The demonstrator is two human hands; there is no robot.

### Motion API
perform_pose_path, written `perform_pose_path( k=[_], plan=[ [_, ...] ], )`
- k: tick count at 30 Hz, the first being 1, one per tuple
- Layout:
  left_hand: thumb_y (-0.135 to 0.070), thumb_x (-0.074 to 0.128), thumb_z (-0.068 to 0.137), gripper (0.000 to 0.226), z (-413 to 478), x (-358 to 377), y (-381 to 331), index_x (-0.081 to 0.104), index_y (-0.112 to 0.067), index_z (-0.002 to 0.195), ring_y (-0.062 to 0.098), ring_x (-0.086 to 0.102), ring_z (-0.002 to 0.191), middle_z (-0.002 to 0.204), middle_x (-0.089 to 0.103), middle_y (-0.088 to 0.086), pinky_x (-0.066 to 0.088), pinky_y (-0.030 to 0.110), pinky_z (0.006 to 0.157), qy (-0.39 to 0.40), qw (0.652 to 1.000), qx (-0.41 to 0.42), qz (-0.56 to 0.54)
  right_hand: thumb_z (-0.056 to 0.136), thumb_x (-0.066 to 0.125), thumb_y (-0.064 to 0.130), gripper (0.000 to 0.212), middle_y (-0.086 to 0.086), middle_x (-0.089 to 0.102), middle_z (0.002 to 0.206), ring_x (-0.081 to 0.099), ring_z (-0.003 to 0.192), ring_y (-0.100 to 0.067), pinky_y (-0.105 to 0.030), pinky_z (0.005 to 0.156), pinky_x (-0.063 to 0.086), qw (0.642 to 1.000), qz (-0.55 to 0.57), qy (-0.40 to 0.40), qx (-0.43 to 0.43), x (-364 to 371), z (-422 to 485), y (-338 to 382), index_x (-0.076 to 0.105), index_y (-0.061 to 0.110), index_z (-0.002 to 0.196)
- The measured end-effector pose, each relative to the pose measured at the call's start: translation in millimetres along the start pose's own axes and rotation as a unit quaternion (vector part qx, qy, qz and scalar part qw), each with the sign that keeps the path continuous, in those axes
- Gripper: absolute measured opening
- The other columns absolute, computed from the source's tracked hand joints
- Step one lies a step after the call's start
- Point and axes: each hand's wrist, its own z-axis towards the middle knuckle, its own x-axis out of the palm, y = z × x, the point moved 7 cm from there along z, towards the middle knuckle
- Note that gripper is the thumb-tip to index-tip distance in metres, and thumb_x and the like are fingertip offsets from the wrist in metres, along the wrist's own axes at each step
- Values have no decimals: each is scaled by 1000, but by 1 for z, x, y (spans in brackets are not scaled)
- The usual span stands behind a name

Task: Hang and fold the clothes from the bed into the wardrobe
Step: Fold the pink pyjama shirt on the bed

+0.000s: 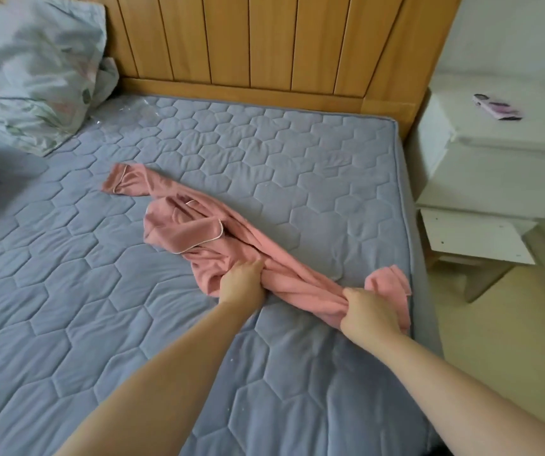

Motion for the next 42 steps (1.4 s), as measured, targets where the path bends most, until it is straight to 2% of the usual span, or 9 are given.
perform_pose_path(
  k=[9, 13, 18, 24, 28, 34, 37, 39, 42],
  plan=[
    [-8, 60, 79, 30, -67, -51, -135, 64, -9, 109, 30, 58, 96, 112, 61, 8, 47, 39, 68, 9, 906, 418, 73, 80, 56, 9, 17, -11, 55, 67, 53, 69, -28, -30, 56, 31, 913, 318, -197, 160, -106, -27, -73, 59, 5, 63],
    [-37, 55, 85, 22, -94, -9, -116, 61, -16, 87, 25, 58, 83, 91, 64, 5, 48, 35, 73, 243, 915, 320, 40, 78, 57, 16, 9, -16, 56, 103, 55, 98, -31, -33, 80, 47, 990, 47, -121, 56, -101, -45, -79, 64, 12, 73],
    [-33, 52, 85, 41, -57, -37, -53, 56, -27, 125, 22, 35, 132, 138, 48, -1, 29, 45, 109, -19, 979, 200, 39, 76, 54, 20, 34, 1, 33, 146, 22, 138, -24, -35, 110, 24, 995, -82, 43, -42, -44, -62, -57, 51, 31, 108],
    [-46, 68, 77, 102, -44, 8, 66, -1, -31, 151, 37, 25, 140, 159, 10, 7, 29, 51, 110, 131, 968, -183, -114, 77, 49, 17, 62, -9, 24, 152, 21, 141, -27, -41, 115, 17, 987, -108, 77, -91, -15, -65, -10, 37, 16, 138],
    [-28, 48, 87, 35, -51, 7, 68, 57, -27, 121, 29, 54, 107, 115, 62, 8, 48, 36, 85, 92, 992, -90, -15, 79, 48, 16, 78, -2, 3, 160, 3, 147, -23, -46, 115, 9, 983, -101, 128, -82, 9, -67, -9, 16, 22, 150],
    [-4, 54, 64, 26, -91, -10, 8, 68, -7, 85, 36, 61, 83, 85, 66, 10, 40, 32, 64, 42, 976, 201, -67, 80, 53, 10, 90, -8, 2, 160, 14, 145, -28, -38, 115, 25, 998, 38, 37, -40, -1, -64, -13, 1, 22, 152],
    [-12, 70, 67, 50, -108, -24, 56, 63, -12, 117, 38, 56, 100, 111, 61, 11, 45, 44, 81, -171, 978, -22, -122, 83, 53, 11, 88, -9, -3, 160, 9, 146, -27, -38, 115, 24, 998, 29, 49, -36, 2, -62, -4, 0, 21, 153],
    [-22, 78, 72, 68, -128, 1, 92, 48, -7, 131, 35, 53, 109, 126, 52, 18, 43, 40, 91, -148, 883, -303, -326, 85, 51, 11, 85, -10, -6, 160, 4, 147, -26, -38, 116, 20, 997, 26, 57, -40, 4, -62, 7, 0, 21, 153],
    [-20, 73, 82, 40, -126, 39, 67, 56, -6, 115, 21, 64, 90, 119, 61, 17, 53, 27, 70, -30, 654, -377, -655, 87, 49, 13, 84, -10, -2, 160, 7, 147, -28, -37, 115, 19, 996, 33, 61, -49, 6, -63, 24, -1, 25, 153]
  ],
)
